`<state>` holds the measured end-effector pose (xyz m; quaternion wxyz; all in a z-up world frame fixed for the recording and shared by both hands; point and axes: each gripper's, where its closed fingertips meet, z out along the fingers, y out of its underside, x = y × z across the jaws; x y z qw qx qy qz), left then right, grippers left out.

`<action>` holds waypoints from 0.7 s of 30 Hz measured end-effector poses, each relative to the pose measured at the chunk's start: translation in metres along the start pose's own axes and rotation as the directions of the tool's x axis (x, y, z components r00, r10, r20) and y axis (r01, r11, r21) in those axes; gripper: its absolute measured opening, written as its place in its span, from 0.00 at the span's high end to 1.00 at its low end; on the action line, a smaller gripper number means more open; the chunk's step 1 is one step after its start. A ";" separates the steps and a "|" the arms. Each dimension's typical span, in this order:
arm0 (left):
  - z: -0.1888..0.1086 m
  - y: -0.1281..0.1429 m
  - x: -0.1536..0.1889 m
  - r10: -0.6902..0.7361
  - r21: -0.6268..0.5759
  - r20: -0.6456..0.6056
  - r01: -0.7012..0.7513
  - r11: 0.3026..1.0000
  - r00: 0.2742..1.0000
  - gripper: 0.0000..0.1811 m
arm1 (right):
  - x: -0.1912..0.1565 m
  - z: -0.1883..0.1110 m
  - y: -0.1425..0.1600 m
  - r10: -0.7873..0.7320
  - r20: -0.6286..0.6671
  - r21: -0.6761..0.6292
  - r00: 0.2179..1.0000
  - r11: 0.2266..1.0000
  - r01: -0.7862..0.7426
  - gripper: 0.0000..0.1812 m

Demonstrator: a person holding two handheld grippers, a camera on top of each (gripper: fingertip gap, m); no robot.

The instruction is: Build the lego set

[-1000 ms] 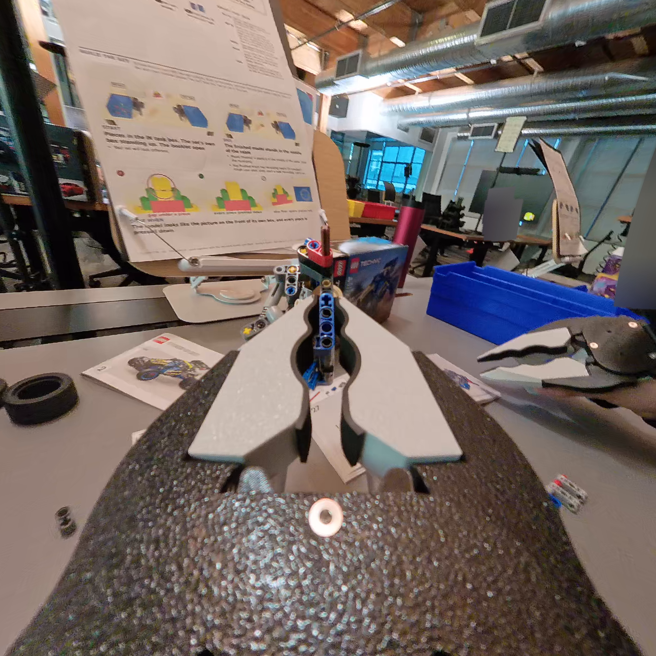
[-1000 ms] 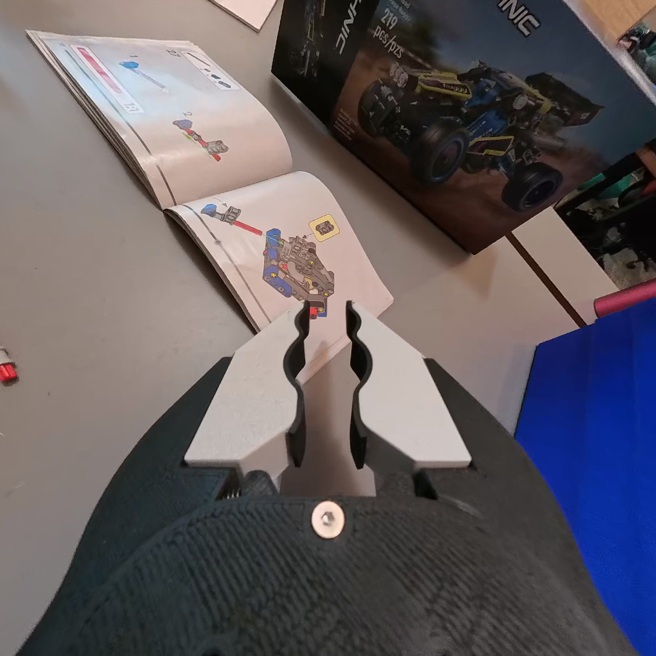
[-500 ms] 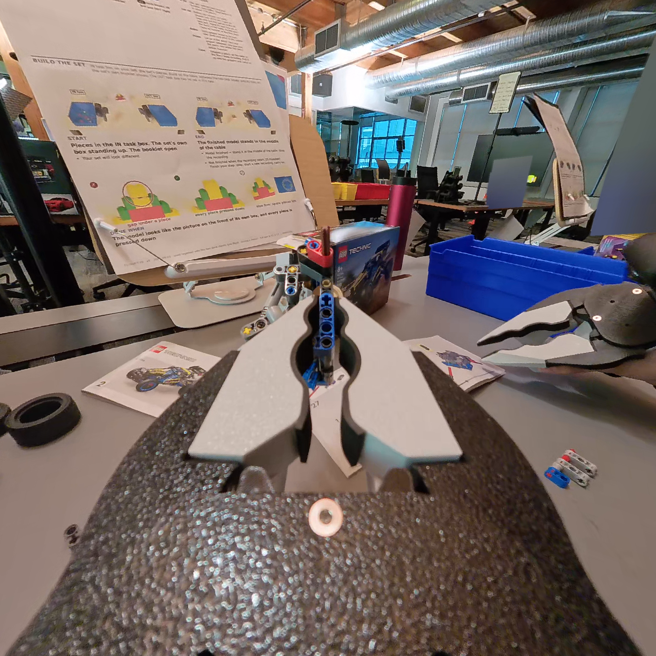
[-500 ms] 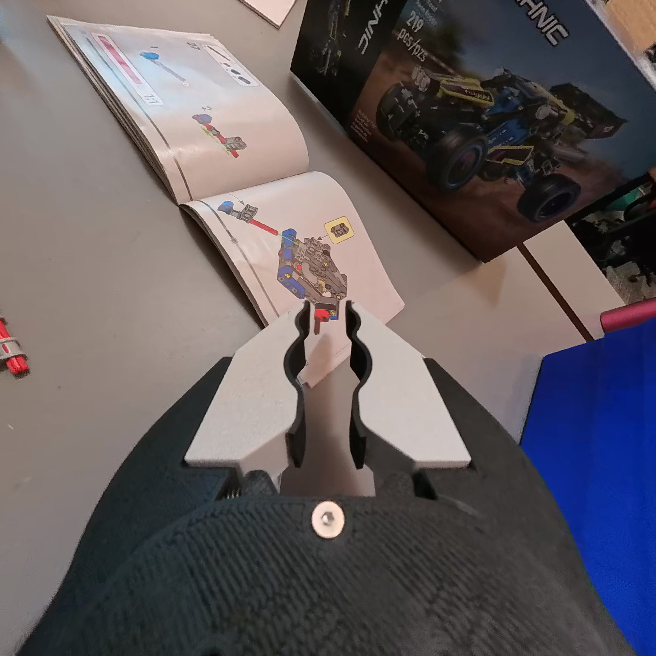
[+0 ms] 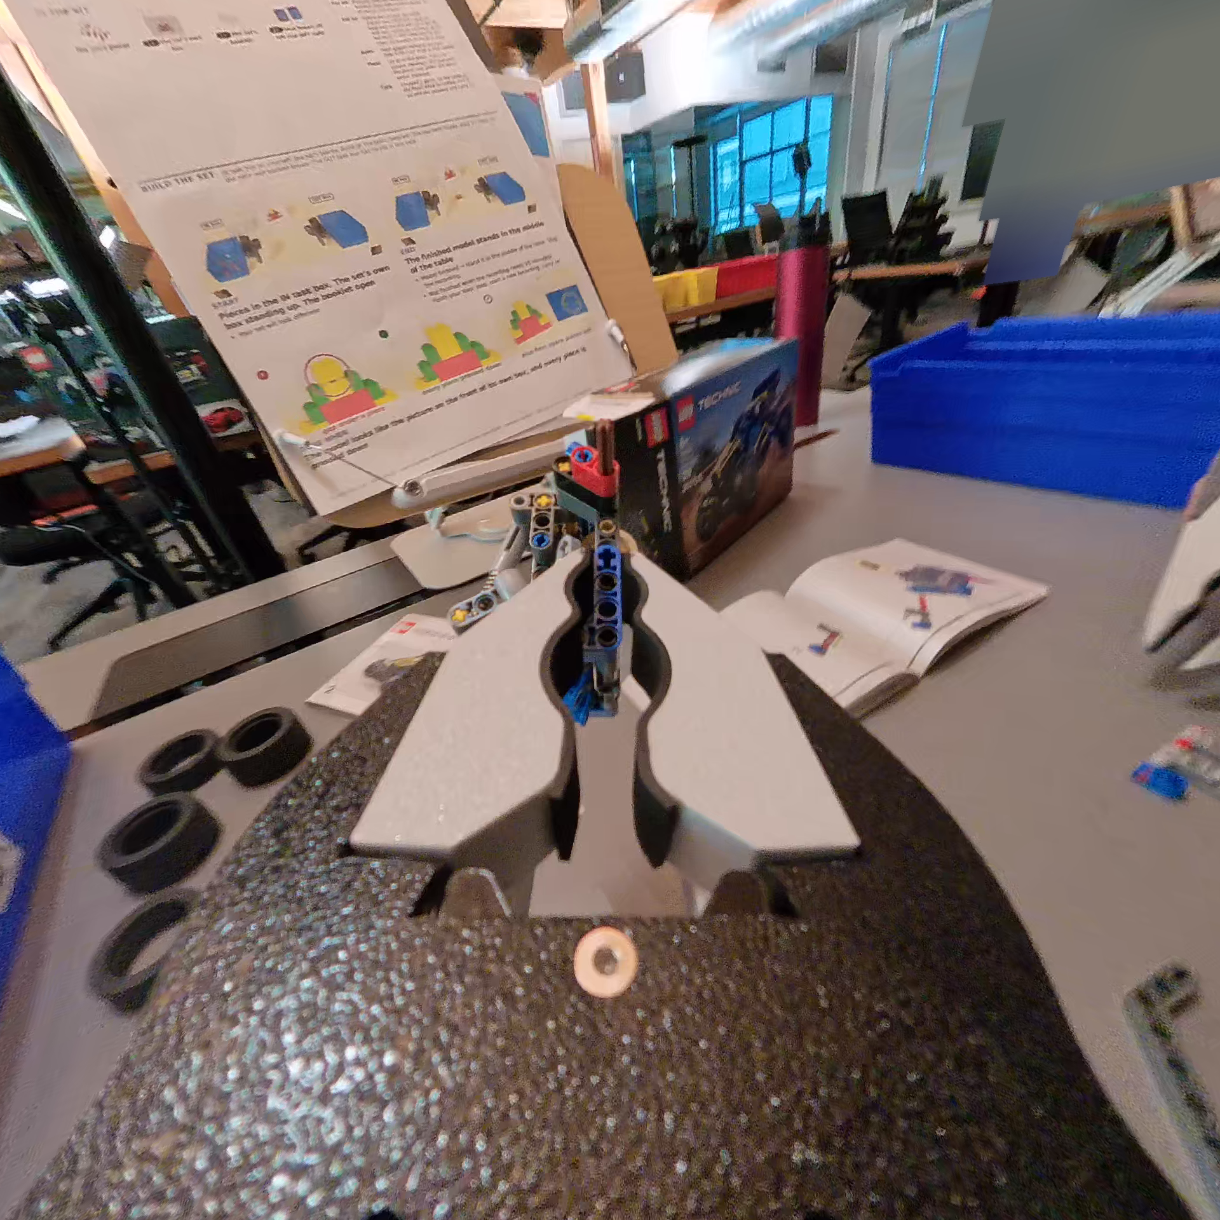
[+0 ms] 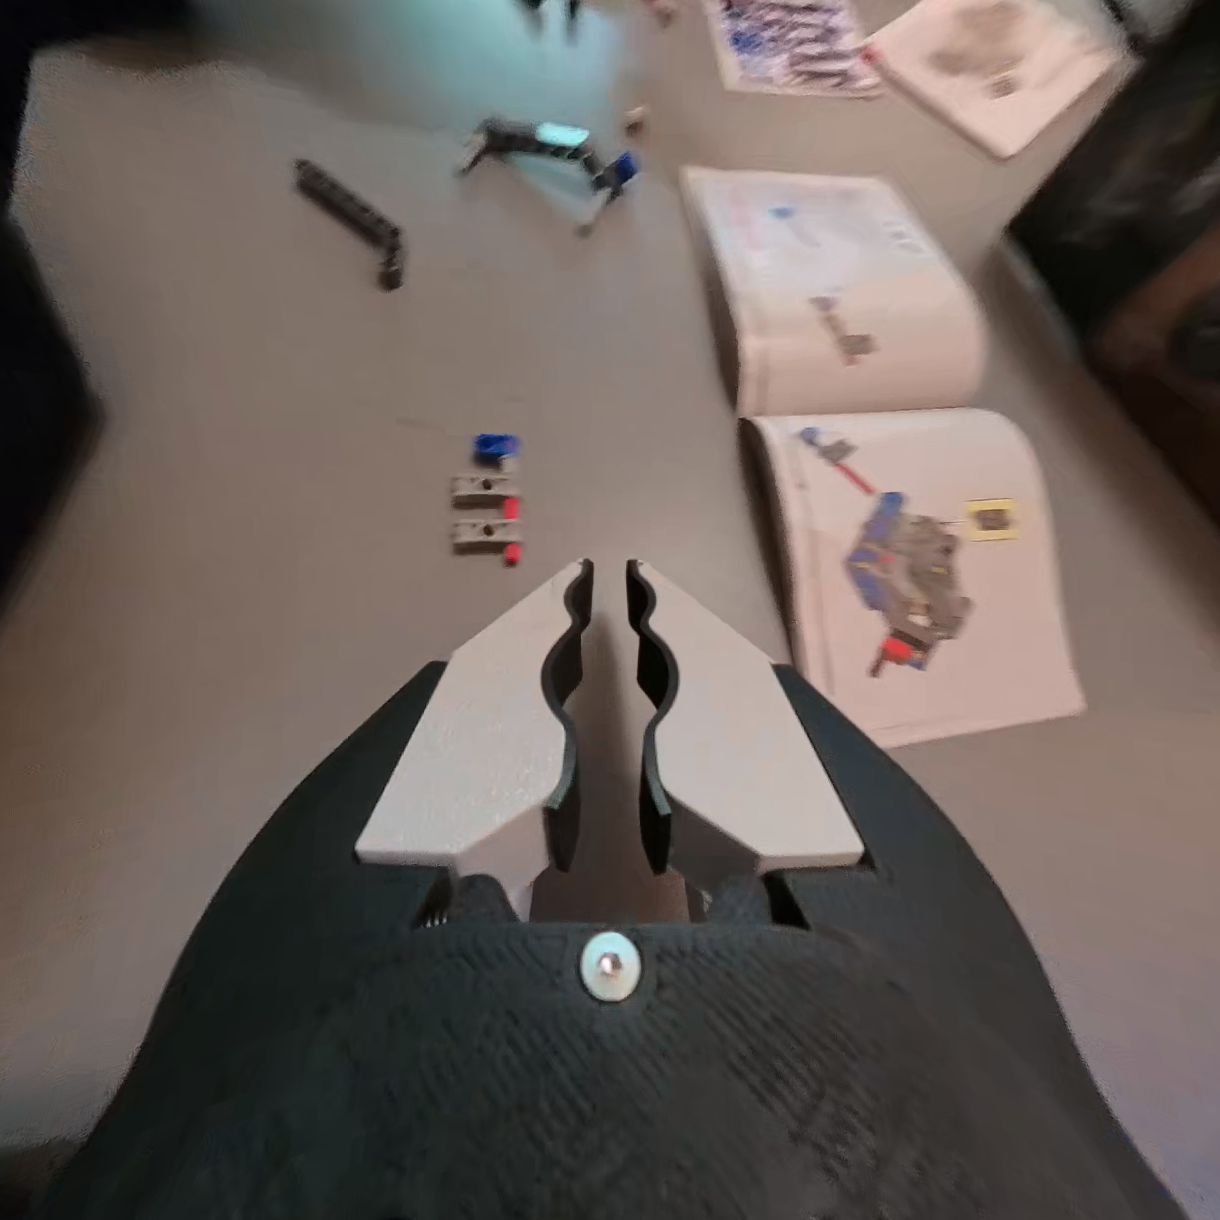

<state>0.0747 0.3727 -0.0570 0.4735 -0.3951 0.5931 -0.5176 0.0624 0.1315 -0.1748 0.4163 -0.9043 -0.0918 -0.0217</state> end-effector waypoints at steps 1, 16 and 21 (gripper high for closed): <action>-0.005 0.005 0.000 0.035 -0.015 0.008 -0.035 0.999 0.999 0.98 | -0.010 0.003 0.004 -0.016 0.037 -0.030 0.999 0.999 0.018 0.96; -0.034 0.037 -0.007 0.067 -0.086 0.032 -0.064 0.994 0.997 0.98 | -0.026 0.031 -0.006 -0.037 0.102 -0.002 0.994 0.999 0.037 0.99; -0.033 0.041 -0.010 0.048 -0.086 0.041 -0.044 0.995 0.998 0.98 | 0.030 0.042 -0.081 -0.002 -0.110 0.222 0.994 0.975 0.027 0.99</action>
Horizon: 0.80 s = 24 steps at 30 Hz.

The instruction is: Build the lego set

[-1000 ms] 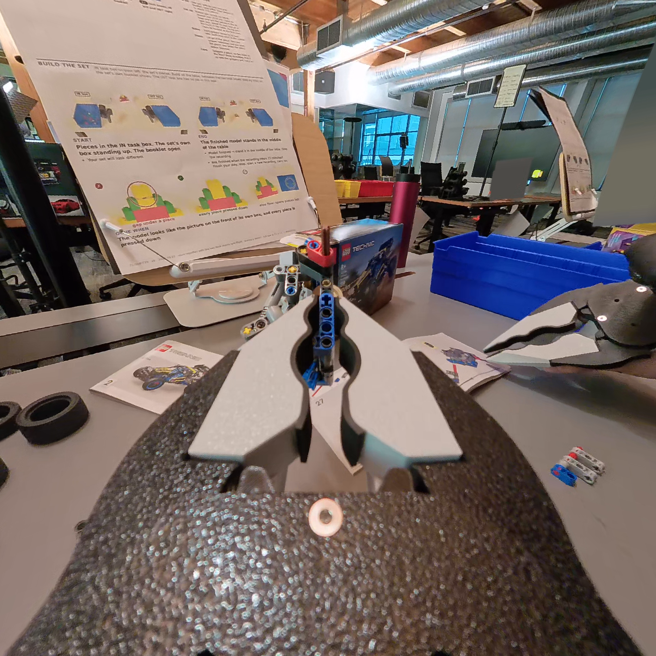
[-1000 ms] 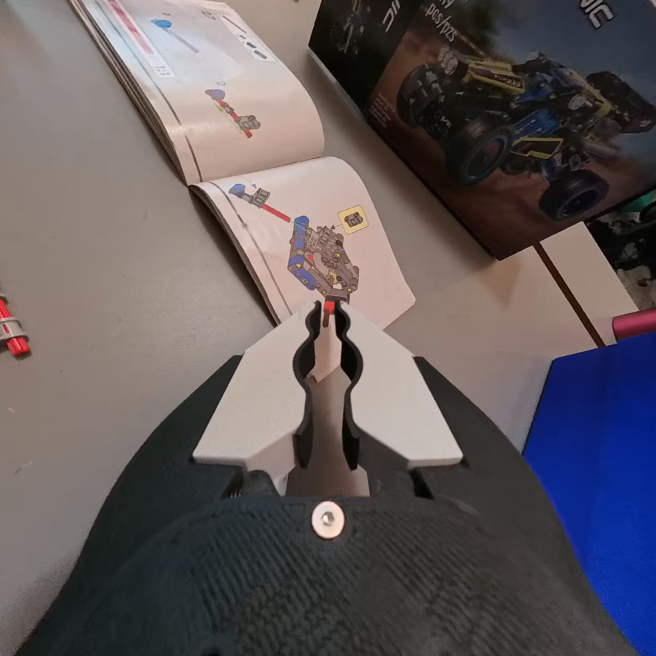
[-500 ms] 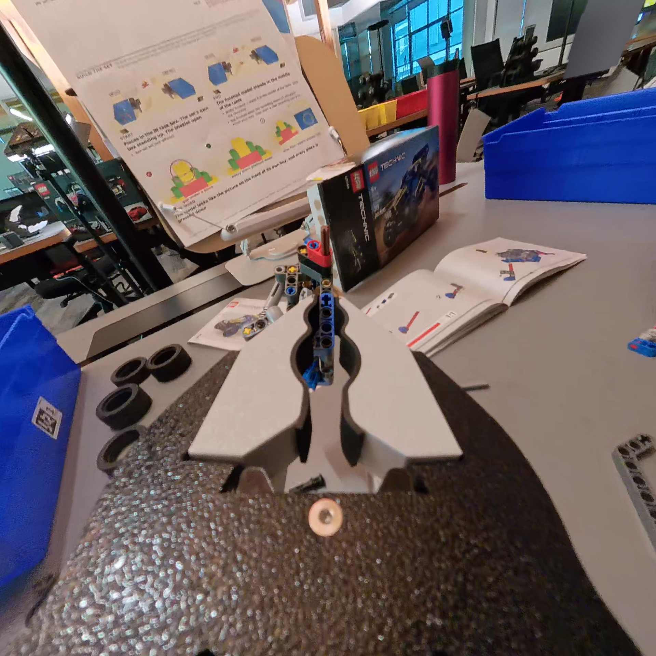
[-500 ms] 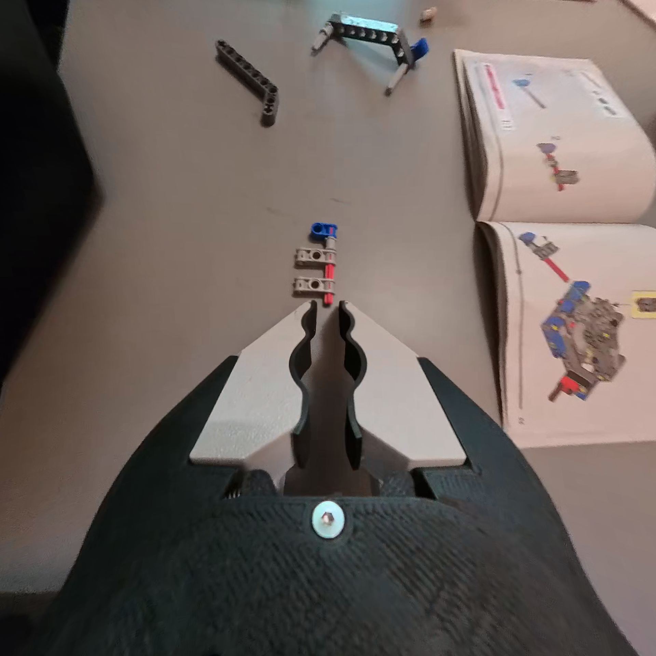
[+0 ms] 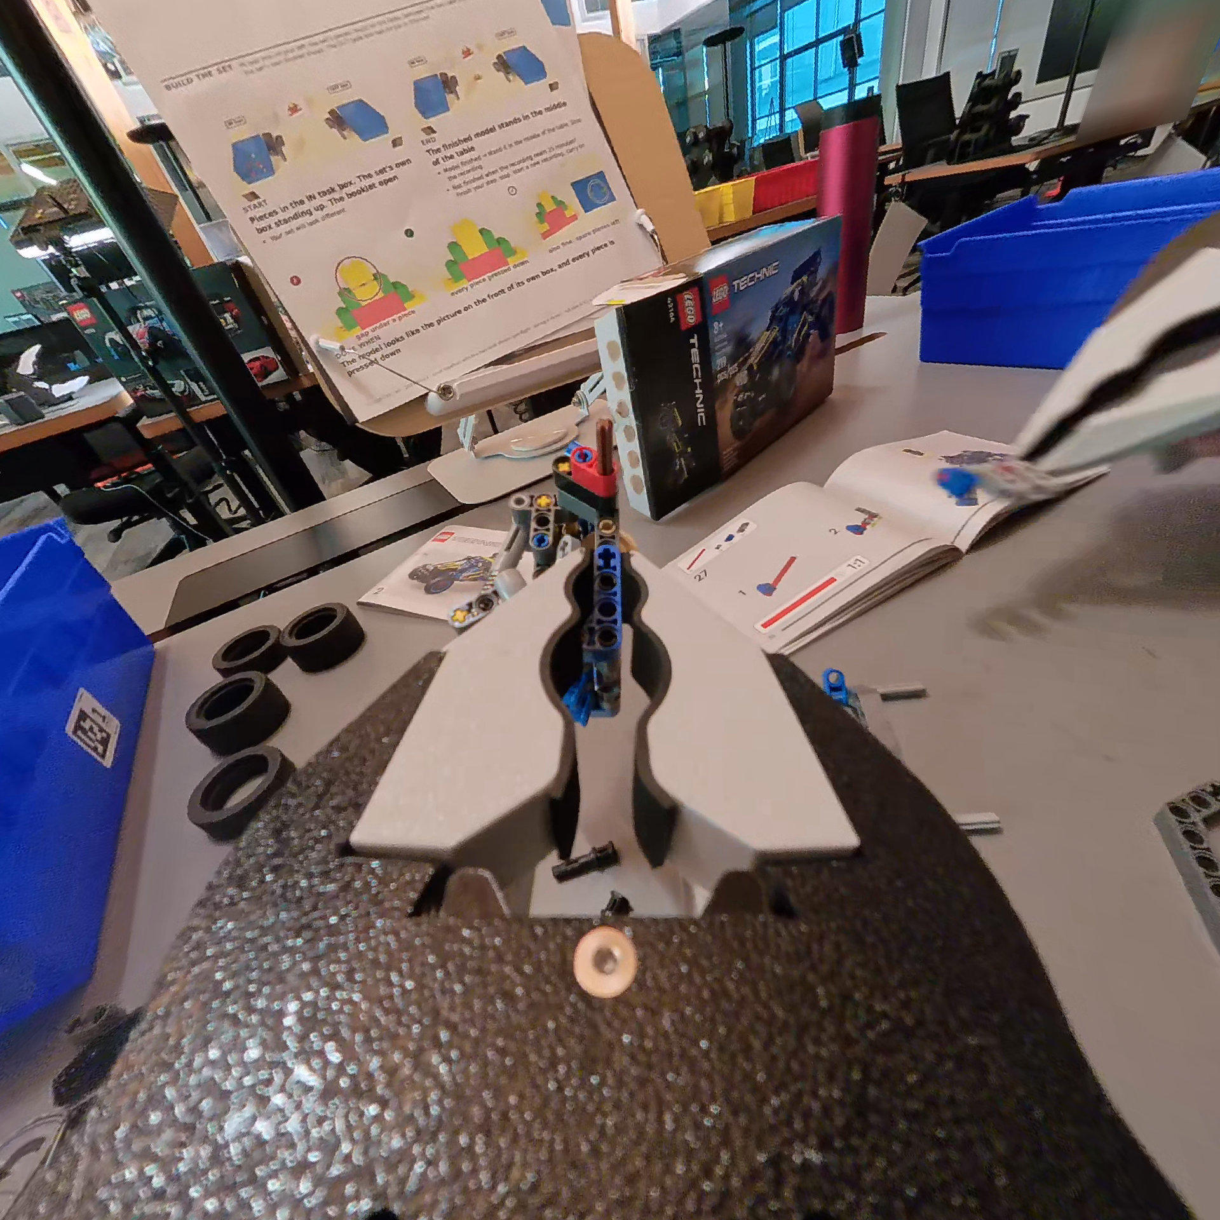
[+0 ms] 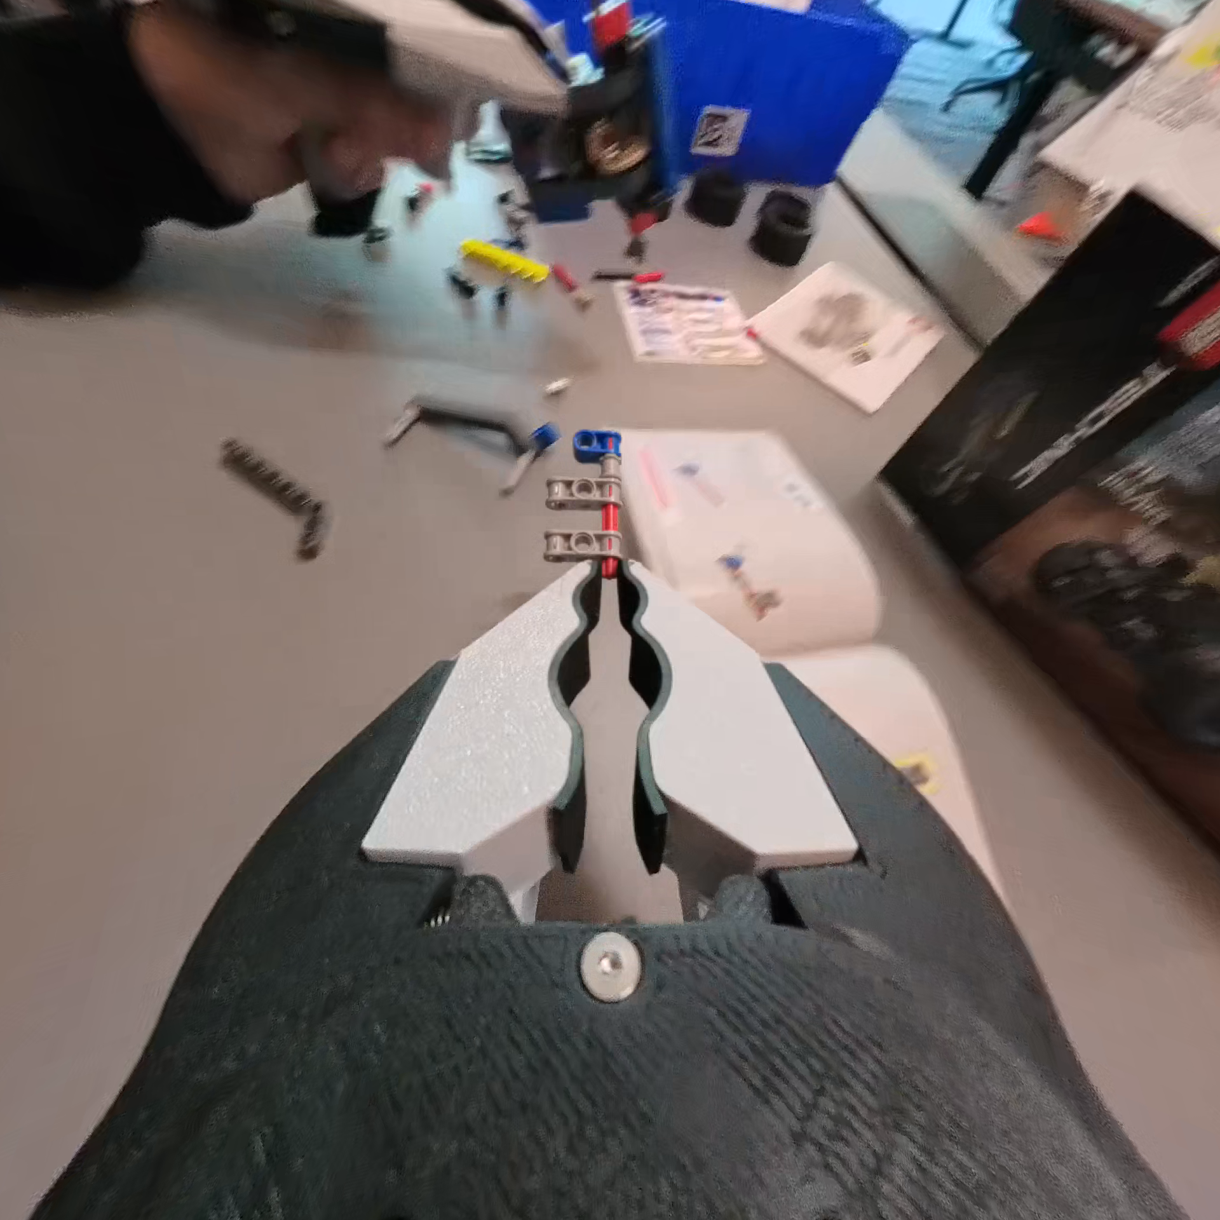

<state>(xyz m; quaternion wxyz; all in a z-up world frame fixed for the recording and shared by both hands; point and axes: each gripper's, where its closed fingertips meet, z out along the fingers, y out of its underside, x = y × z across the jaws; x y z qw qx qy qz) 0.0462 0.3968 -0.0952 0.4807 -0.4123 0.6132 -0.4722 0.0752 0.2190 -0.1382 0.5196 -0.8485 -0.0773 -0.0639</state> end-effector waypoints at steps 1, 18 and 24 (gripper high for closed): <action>0.000 0.001 0.000 0.002 -0.002 0.002 -0.002 1.000 1.000 0.98 | 0.009 0.011 -0.005 -0.007 -0.018 -0.013 1.000 1.000 0.007 0.99; -0.004 0.012 -0.011 -0.043 0.001 0.006 0.043 0.999 0.999 0.98 | 0.018 0.098 0.020 -0.081 0.219 -0.236 0.972 0.963 0.133 0.99; -0.002 0.016 -0.012 -0.054 -0.011 0.000 0.054 0.998 0.999 0.98 | 0.024 0.100 0.023 -0.040 0.187 -0.249 0.982 0.964 0.087 0.99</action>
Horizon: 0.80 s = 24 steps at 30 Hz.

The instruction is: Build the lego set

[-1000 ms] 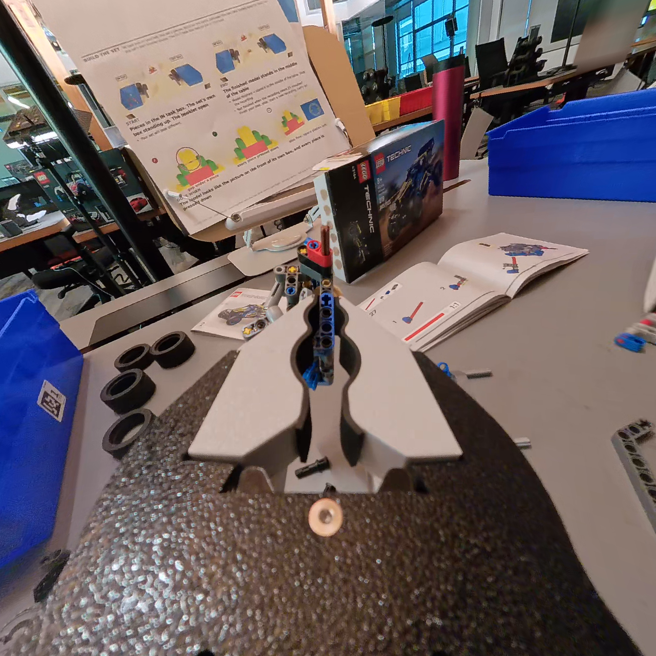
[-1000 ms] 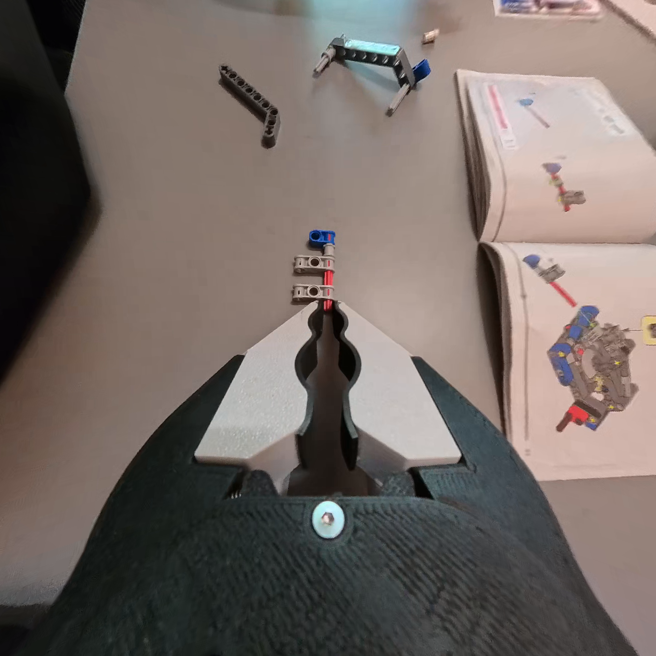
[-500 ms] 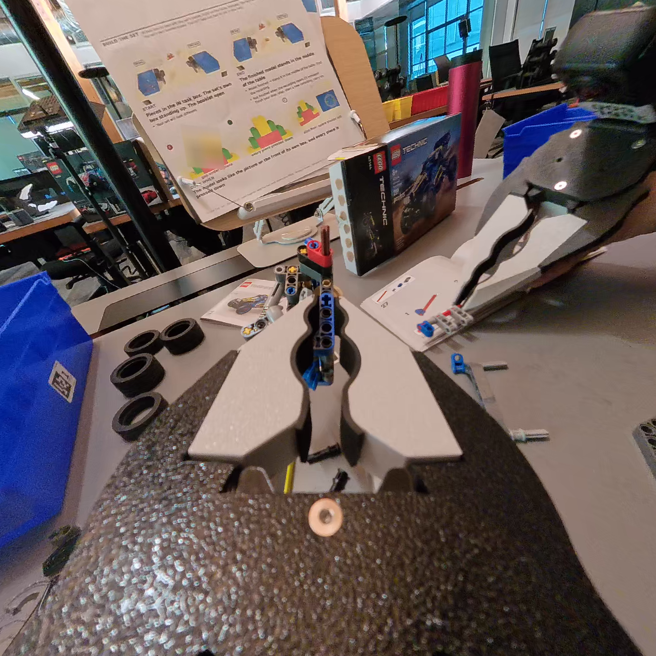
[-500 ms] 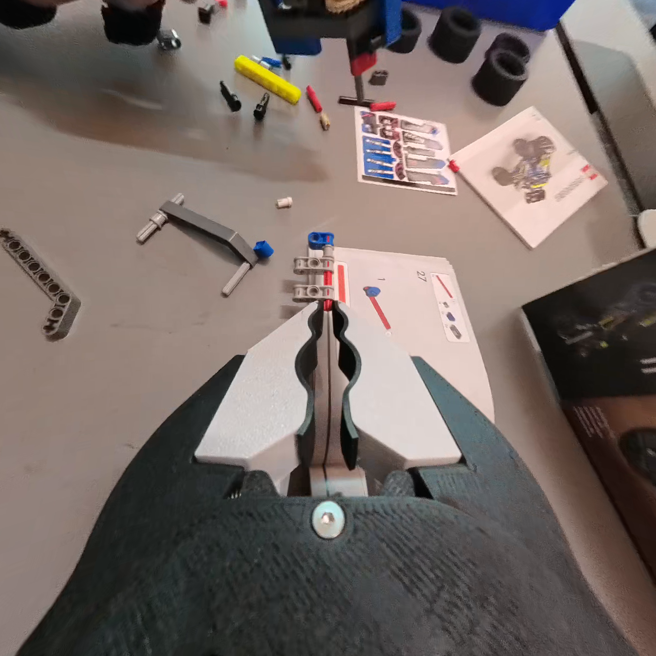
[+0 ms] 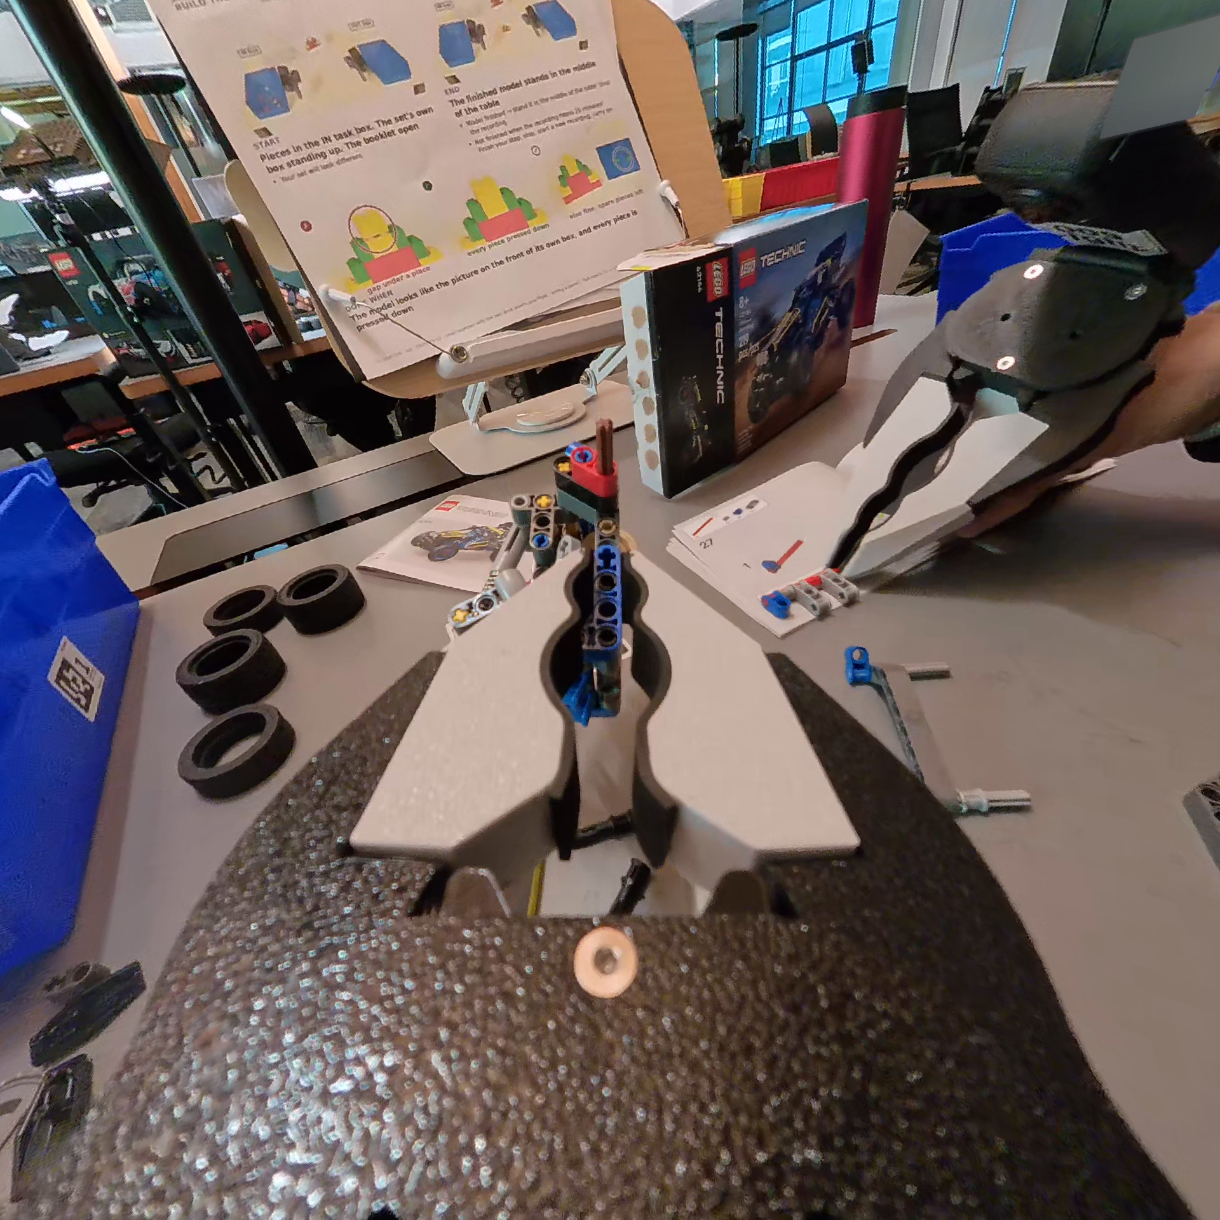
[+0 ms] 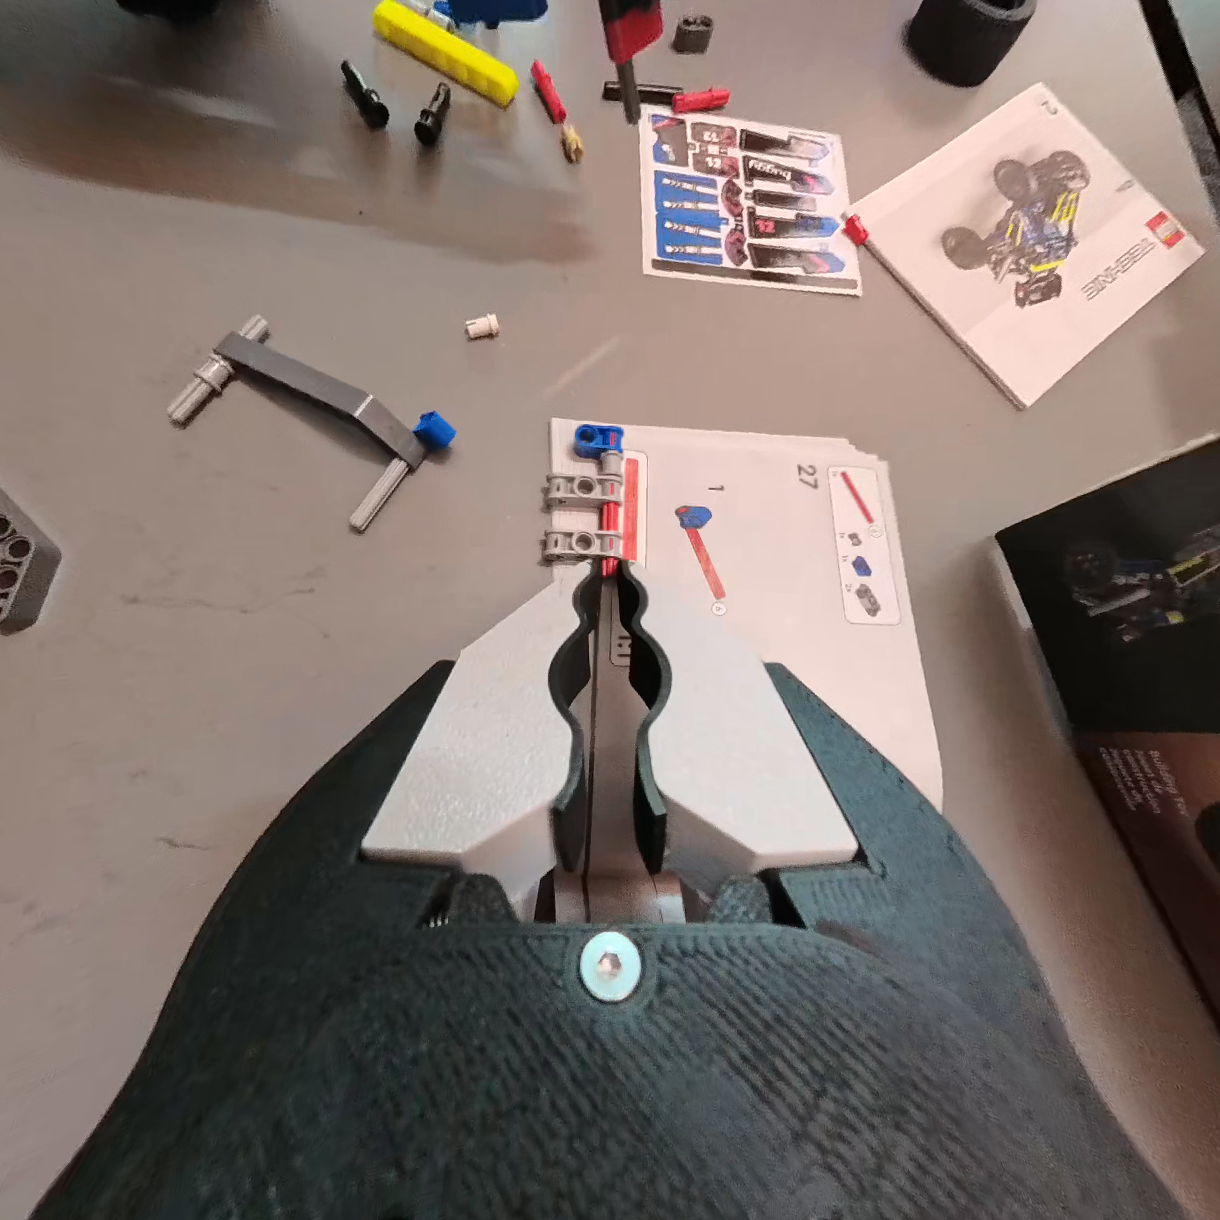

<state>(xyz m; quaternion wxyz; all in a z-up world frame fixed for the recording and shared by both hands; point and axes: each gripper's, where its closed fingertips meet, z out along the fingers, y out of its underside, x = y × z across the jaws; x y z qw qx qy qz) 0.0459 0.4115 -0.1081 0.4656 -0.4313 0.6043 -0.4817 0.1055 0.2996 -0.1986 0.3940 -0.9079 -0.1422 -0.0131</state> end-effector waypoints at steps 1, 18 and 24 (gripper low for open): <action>0.000 0.000 0.000 0.006 -0.002 0.002 -0.006 1.000 1.000 0.98 | 0.001 -0.001 0.001 0.011 -0.003 0.003 1.000 1.000 -0.011 0.99; 0.011 0.021 0.023 0.290 -0.109 -0.061 -0.295 0.949 0.955 0.98 | 0.008 -0.005 0.005 0.018 -0.040 0.031 0.999 0.999 -0.017 0.96; 0.012 0.023 0.026 0.306 -0.115 -0.077 -0.313 0.943 0.949 0.98 | 0.005 -0.012 0.008 0.007 -0.044 0.038 0.999 0.999 -0.005 0.92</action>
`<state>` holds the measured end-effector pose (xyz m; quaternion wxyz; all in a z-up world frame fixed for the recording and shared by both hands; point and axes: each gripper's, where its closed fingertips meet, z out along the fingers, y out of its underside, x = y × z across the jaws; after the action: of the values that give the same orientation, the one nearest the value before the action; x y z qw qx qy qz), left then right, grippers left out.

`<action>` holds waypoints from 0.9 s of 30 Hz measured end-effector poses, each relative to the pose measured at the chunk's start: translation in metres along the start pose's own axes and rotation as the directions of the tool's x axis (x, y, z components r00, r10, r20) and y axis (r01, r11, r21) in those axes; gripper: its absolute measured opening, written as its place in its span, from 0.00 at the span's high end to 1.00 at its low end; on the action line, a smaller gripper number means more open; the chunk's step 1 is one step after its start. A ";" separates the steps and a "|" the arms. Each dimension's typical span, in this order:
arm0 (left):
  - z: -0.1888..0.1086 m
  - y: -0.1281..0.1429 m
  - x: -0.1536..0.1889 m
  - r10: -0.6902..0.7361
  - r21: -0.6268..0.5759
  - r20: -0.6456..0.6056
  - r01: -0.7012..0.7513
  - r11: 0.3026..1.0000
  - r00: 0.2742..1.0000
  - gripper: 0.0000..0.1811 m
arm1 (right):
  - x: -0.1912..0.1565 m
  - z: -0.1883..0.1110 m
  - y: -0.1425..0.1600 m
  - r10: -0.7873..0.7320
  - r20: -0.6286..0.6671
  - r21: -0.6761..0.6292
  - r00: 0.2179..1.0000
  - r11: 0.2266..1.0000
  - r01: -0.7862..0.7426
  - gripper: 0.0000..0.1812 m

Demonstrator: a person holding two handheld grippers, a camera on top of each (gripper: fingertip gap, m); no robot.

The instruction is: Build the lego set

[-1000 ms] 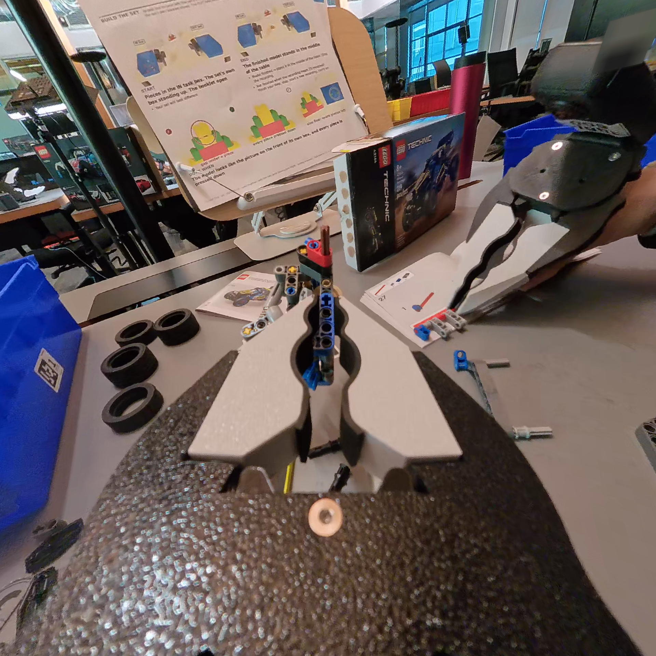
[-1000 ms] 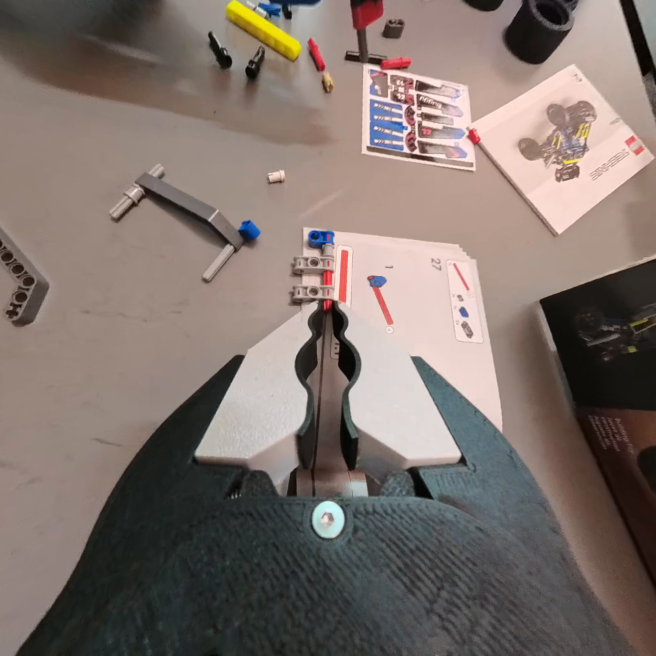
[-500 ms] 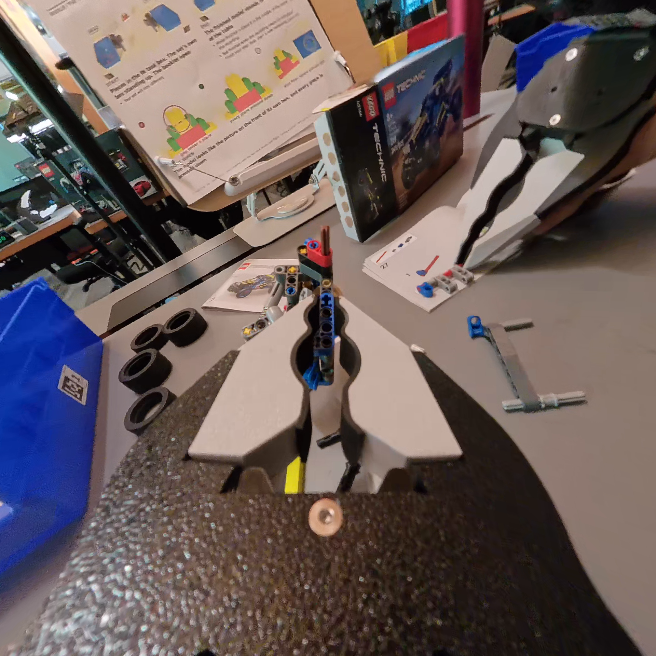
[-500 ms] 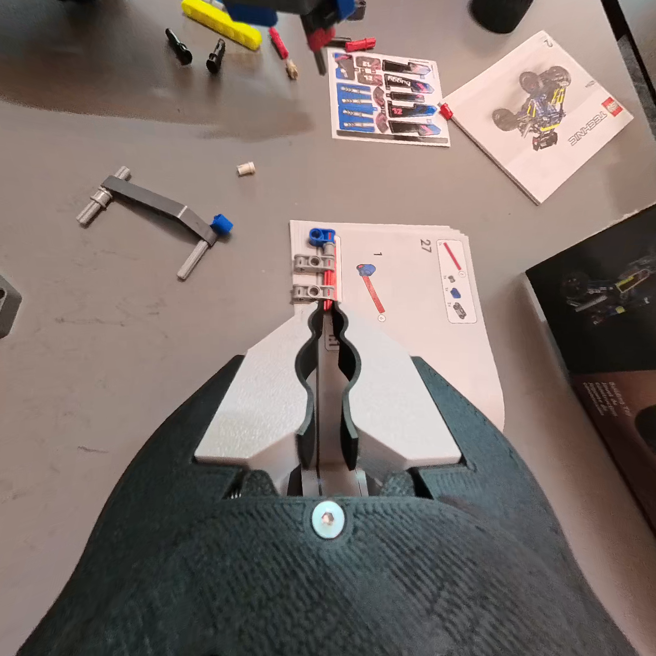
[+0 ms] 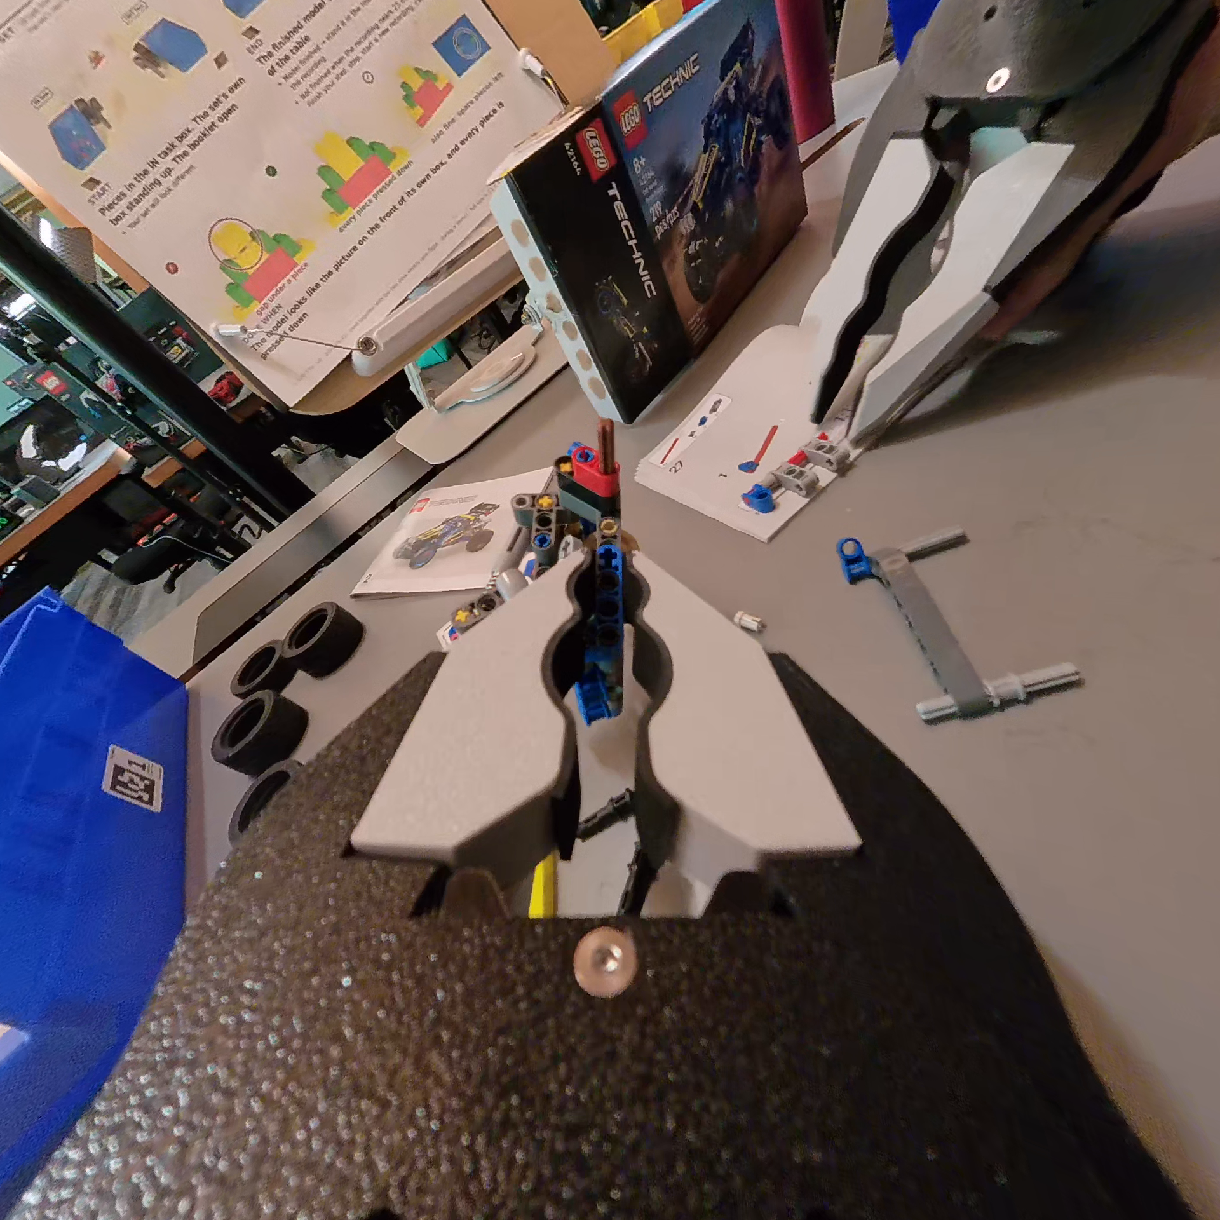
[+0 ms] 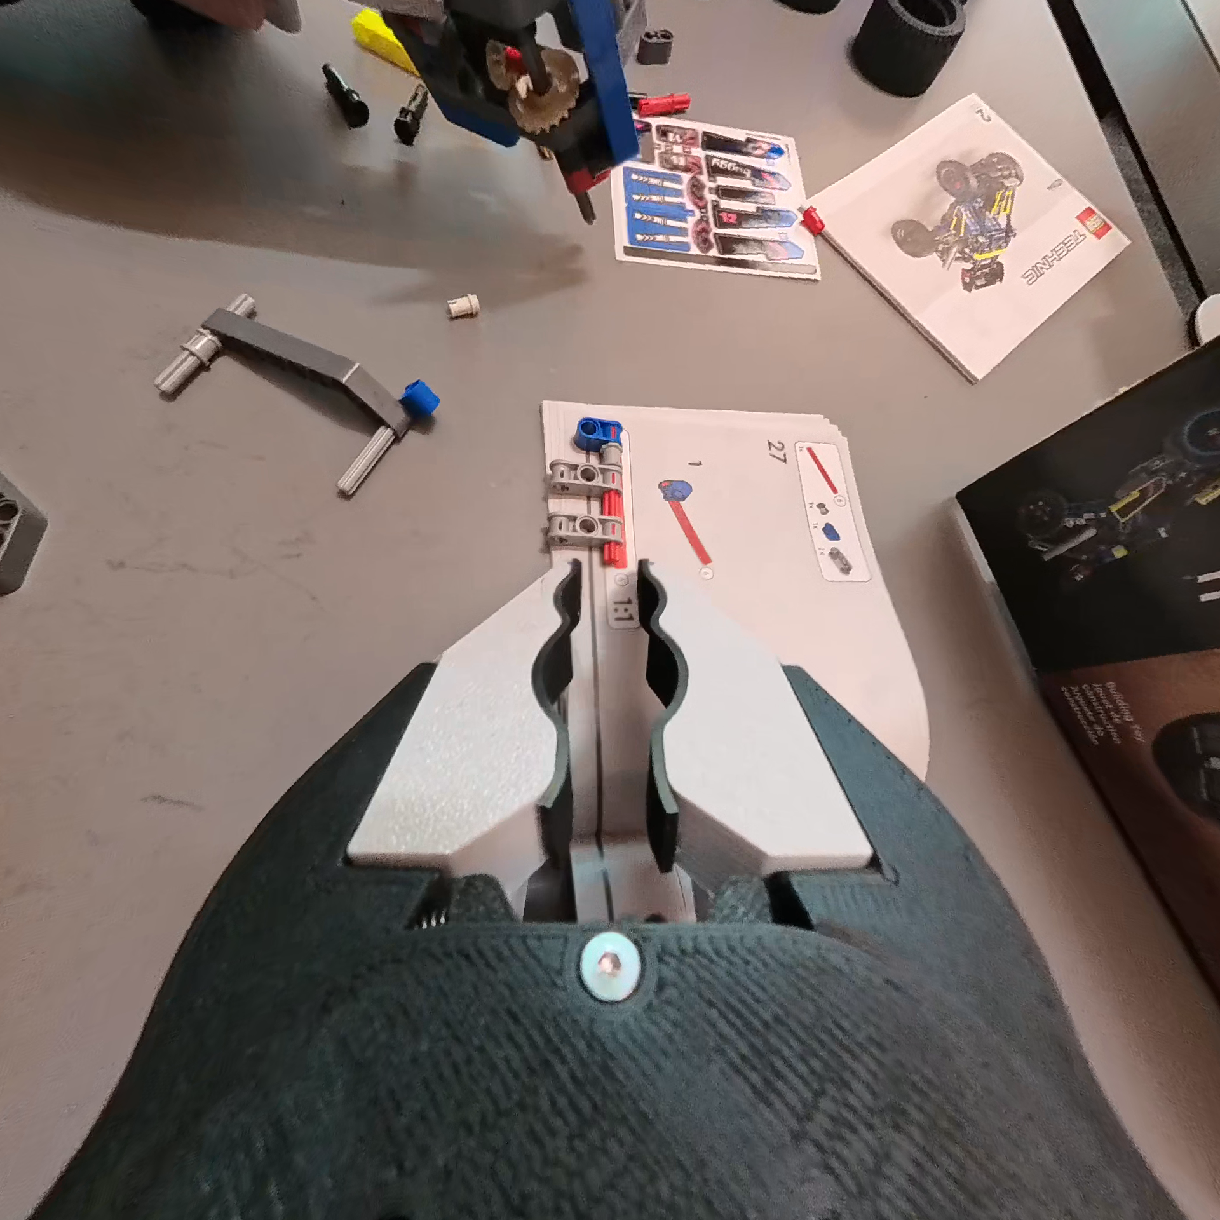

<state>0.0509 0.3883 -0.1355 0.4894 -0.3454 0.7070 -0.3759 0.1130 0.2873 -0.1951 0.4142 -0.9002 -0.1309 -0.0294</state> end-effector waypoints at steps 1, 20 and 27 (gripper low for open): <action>0.000 0.000 0.000 0.001 0.001 -0.001 -0.001 1.000 1.000 0.98 | -0.001 -0.002 0.000 0.001 -0.004 0.000 1.000 1.000 -0.001 0.92; -0.001 -0.001 0.000 0.005 0.012 0.002 -0.005 1.000 1.000 0.98 | 0.004 0.007 -0.002 0.047 0.028 -0.006 0.998 0.999 -0.047 0.99; -0.002 -0.003 0.001 0.008 0.025 0.000 -0.008 1.000 1.000 0.98 | 0.006 0.007 0.000 0.073 0.058 0.011 0.996 0.997 -0.074 0.99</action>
<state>0.0488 0.3868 -0.1326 0.4950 -0.3365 0.7037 -0.3828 0.1187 0.2934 -0.1989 0.4170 -0.9022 -0.1097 0.0127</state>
